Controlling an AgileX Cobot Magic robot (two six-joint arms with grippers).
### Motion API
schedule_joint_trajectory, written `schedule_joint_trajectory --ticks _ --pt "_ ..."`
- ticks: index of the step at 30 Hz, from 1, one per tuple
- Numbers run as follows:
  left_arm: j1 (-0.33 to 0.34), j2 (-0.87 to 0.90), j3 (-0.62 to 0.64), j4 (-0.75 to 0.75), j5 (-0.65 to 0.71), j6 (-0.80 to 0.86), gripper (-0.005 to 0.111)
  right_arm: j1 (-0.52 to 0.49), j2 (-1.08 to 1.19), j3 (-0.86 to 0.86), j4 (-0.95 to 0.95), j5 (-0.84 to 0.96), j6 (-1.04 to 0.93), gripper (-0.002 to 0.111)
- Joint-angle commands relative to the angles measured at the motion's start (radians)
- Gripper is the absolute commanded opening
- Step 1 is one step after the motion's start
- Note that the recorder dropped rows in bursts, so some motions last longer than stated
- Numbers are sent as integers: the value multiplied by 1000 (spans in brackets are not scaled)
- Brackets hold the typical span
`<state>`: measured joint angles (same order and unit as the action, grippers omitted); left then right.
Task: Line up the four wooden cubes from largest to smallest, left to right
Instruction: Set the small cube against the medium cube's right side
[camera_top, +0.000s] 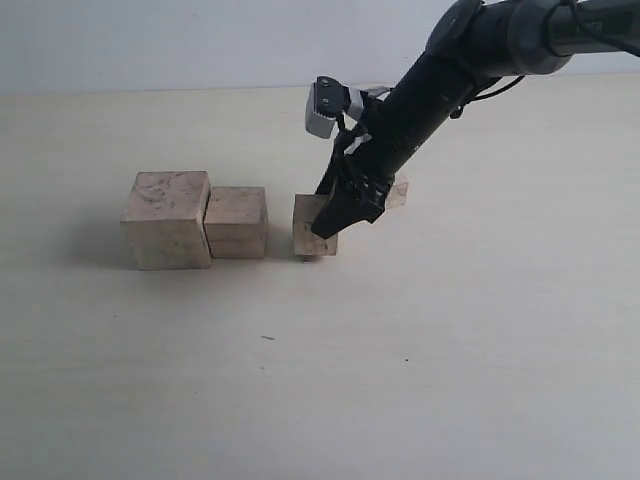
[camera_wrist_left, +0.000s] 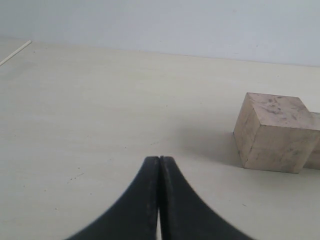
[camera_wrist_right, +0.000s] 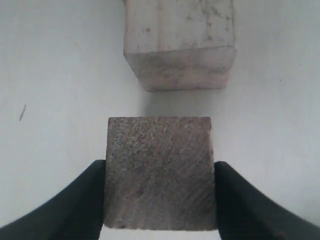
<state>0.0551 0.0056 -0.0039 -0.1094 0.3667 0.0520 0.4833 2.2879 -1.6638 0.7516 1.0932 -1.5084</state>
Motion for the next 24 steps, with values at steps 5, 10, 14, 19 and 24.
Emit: schedule_joint_trajectory --ticks 5,10,14,19,24 --pt "-6 -6 4 2 -12 -5 0 12 33 1 70 -61 -151 0" --pt "-6 -6 4 2 -12 -5 0 32 49 1 88 -128 -165 0" --pt "-6 -6 4 2 -12 -5 0 45 69 1 119 -150 -166 0" --pt "-6 -6 4 2 -12 -5 0 60 80 1 131 -154 -170 0" --pt "-6 -6 4 2 -12 -5 0 63 82 1 127 -150 -171 0"
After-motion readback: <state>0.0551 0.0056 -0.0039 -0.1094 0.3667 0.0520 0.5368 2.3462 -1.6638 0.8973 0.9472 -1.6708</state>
